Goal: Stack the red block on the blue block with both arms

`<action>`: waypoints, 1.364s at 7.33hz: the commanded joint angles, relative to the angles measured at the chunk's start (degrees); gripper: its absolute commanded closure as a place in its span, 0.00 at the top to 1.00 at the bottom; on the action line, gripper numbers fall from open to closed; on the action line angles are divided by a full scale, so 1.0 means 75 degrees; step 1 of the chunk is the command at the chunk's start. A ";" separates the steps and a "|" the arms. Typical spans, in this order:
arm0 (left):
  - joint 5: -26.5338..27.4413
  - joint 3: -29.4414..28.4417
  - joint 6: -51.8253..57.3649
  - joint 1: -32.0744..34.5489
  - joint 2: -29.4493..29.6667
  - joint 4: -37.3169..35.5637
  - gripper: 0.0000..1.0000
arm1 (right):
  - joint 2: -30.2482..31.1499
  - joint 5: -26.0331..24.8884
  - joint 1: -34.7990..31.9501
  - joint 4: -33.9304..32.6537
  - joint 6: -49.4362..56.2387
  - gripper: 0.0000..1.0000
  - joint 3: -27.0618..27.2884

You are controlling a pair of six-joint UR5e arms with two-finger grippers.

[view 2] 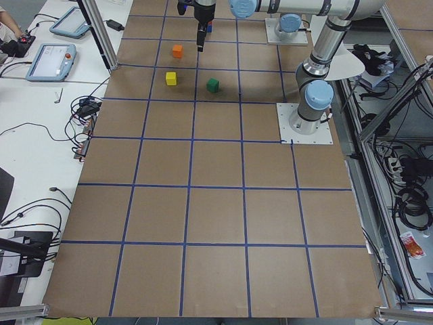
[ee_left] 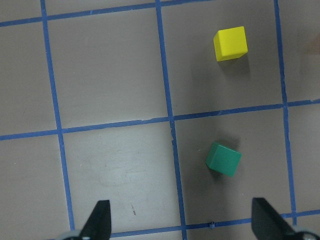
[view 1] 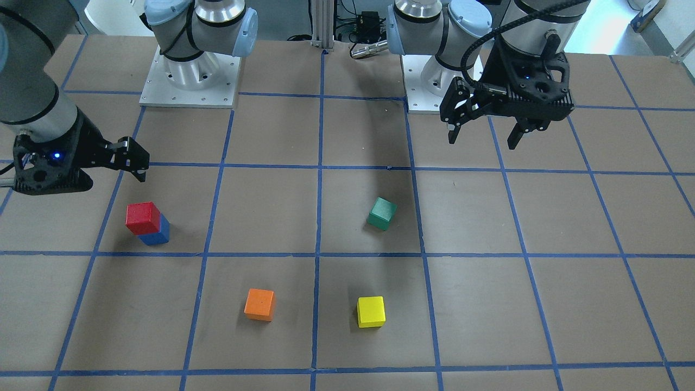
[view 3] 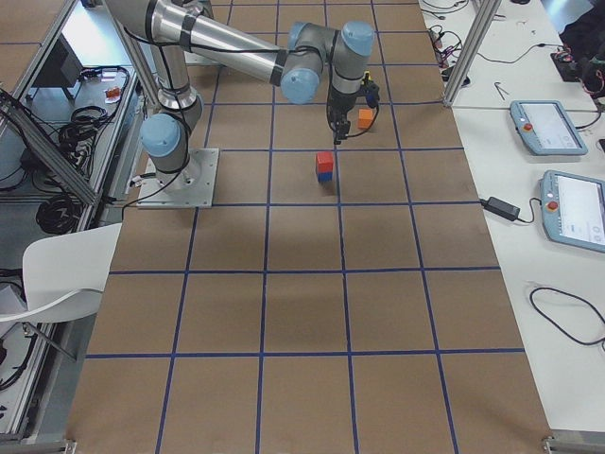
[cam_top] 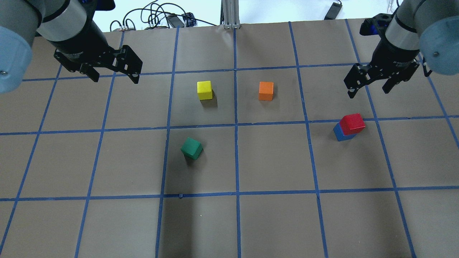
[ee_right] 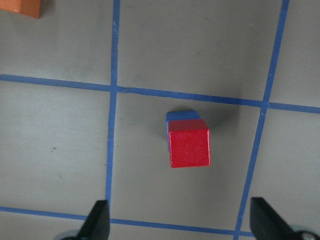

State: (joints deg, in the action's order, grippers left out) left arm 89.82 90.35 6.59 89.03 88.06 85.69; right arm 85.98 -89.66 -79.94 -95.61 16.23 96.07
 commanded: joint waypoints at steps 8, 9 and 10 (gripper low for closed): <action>0.0071 -0.0490 -0.0152 -0.0024 0.0258 0.0268 1.00 | 0.0137 -0.0470 -0.1400 0.0678 -0.3003 1.00 -0.0810; 0.0071 -0.0597 -0.0152 -0.0024 0.0329 0.0351 1.00 | 0.0137 -0.0073 -0.1400 0.0678 -0.3031 1.00 -0.0810; 0.0036 -0.0644 -0.0152 -0.0024 0.0364 0.0351 1.00 | 0.0126 -0.0058 -0.1400 0.0678 -0.3031 1.00 -0.0798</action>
State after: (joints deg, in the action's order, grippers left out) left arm 90.30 86.25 5.53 88.86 90.32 87.99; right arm 86.95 -91.35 -90.39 -90.64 -5.86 90.06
